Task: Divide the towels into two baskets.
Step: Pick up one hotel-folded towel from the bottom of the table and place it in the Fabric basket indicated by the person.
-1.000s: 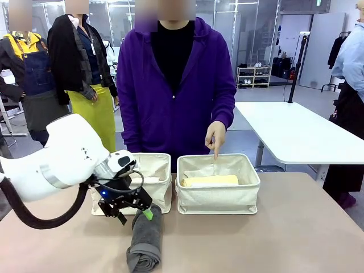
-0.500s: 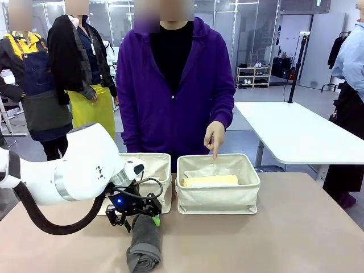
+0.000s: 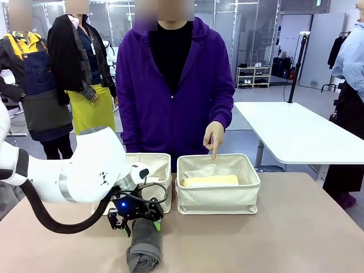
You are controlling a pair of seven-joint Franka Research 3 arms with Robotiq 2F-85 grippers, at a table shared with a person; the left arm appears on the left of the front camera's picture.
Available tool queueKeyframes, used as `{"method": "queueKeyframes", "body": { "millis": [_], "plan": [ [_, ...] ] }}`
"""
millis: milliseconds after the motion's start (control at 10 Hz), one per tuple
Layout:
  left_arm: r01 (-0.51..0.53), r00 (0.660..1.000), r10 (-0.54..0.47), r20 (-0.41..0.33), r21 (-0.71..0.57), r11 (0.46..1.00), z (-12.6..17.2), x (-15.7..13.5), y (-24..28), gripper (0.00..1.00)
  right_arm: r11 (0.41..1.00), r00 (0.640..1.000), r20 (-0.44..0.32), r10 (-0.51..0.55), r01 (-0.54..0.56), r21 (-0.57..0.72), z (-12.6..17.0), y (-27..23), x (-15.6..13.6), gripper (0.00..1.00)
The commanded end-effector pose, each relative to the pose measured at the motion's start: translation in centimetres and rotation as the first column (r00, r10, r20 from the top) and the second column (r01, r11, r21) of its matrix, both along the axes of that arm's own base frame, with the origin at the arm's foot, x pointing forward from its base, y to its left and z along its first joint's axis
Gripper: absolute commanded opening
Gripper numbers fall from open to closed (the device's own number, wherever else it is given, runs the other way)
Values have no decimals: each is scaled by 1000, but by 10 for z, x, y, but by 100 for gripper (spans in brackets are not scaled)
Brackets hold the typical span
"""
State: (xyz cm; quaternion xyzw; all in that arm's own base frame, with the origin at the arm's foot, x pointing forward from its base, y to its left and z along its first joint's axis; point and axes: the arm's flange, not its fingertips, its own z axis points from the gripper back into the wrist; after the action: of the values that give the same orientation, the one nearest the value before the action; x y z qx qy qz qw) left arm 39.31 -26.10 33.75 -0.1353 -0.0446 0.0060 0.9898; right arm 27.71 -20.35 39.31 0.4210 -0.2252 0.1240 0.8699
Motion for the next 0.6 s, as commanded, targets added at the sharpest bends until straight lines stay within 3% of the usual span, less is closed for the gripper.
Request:
{"method": "queueKeyframes", "body": {
  "millis": [0, 200, 500],
  "plan": [
    [-15, 1000, 15, -23, 3, 1000, -9, 8, -13, 100, 1000, 1000, 1, -11, 11, 18, 3, 1, -2, 100],
    [-26, 999, 26, -47, 10, 1000, -15, 9, -17, 100, 1000, 1000, 1, -11, 11, 18, 3, 1, -2, 100],
    [-23, 998, 24, -61, 17, 1000, -18, 9, -19, 68, 1000, 1000, 1, -11, 11, 18, 3, 1, -2, 100]
  ]
}}
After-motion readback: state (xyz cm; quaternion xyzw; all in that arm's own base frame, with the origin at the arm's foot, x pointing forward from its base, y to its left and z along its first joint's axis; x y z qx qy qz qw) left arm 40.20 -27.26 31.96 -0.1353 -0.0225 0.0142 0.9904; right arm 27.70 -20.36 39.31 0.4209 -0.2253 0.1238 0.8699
